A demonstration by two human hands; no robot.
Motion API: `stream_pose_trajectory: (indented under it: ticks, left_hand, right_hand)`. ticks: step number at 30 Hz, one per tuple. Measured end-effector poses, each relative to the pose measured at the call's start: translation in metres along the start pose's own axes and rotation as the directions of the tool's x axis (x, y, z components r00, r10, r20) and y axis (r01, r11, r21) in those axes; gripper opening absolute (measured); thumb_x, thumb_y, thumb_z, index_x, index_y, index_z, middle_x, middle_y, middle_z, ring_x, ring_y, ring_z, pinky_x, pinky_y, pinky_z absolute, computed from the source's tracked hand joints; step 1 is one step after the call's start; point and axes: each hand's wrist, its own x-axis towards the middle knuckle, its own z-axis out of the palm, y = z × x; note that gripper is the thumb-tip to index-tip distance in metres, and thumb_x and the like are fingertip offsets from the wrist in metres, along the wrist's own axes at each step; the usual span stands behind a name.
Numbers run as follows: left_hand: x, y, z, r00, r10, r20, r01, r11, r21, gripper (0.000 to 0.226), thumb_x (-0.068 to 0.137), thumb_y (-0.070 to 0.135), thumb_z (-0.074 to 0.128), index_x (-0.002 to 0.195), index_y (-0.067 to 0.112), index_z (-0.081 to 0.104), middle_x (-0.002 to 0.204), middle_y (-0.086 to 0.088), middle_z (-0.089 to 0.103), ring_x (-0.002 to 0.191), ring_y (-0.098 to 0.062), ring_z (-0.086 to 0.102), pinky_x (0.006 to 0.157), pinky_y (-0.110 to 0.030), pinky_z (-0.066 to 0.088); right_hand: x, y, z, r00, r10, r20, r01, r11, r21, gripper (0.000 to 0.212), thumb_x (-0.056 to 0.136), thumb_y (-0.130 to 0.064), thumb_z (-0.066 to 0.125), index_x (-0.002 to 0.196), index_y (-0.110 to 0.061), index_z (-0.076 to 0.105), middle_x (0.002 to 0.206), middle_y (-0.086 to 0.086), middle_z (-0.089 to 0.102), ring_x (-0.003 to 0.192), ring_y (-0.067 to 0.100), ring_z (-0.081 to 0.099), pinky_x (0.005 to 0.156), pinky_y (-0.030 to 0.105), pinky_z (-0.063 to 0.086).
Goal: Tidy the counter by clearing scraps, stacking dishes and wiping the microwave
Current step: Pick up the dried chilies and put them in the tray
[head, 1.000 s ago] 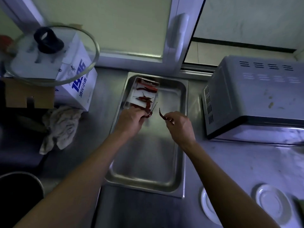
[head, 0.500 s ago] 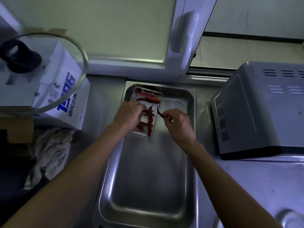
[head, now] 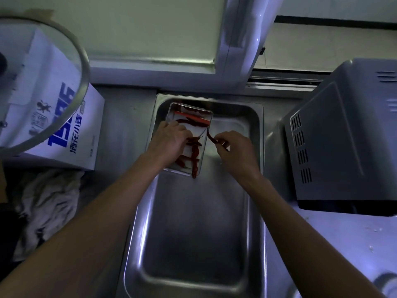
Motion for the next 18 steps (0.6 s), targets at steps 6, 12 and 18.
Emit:
stream_pose_trajectory:
  ticks: [6, 12, 18]
  left_hand:
    - [-0.014, -0.005, -0.004, 0.995, 0.019, -0.099, -0.024, 0.998, -0.051, 0.019, 0.091, 0.015, 0.064, 0.108, 0.014, 0.073, 0.105, -0.002, 0.071, 0.102, -0.027, 0.060, 0.082, -0.042, 0.042]
    - [-0.033, -0.011, -0.015, 0.986, -0.026, -0.167, 0.013, 0.997, -0.078, 0.016, 0.086, 0.013, 0.070, 0.102, 0.013, 0.072, 0.100, -0.003, 0.071, 0.096, -0.027, 0.060, 0.080, -0.041, 0.041]
    - [-0.045, -0.022, -0.017, 0.987, -0.068, -0.149, 0.055, 0.995, -0.087, 0.017, 0.086, 0.016, 0.070, 0.102, 0.012, 0.072, 0.103, -0.002, 0.071, 0.102, -0.026, 0.057, 0.080, -0.038, 0.037]
  right_hand:
    - [0.007, -0.006, 0.004, 0.999, -0.032, -0.002, 0.032, 0.999, -0.017, 0.022, 0.093, -0.008, 0.063, 0.112, -0.015, 0.071, 0.103, 0.001, 0.068, 0.091, 0.014, 0.062, 0.082, 0.037, 0.056]
    - [0.025, -0.027, 0.018, 0.993, -0.117, -0.019, 0.116, 0.992, -0.039, 0.024, 0.092, -0.006, 0.065, 0.113, -0.015, 0.073, 0.106, 0.003, 0.071, 0.093, 0.016, 0.064, 0.081, 0.035, 0.056]
    - [0.046, -0.050, 0.040, 0.965, -0.260, 0.022, 0.260, 0.954, -0.149, 0.024, 0.087, -0.001, 0.065, 0.107, -0.010, 0.076, 0.100, 0.009, 0.073, 0.092, 0.026, 0.066, 0.079, 0.038, 0.053]
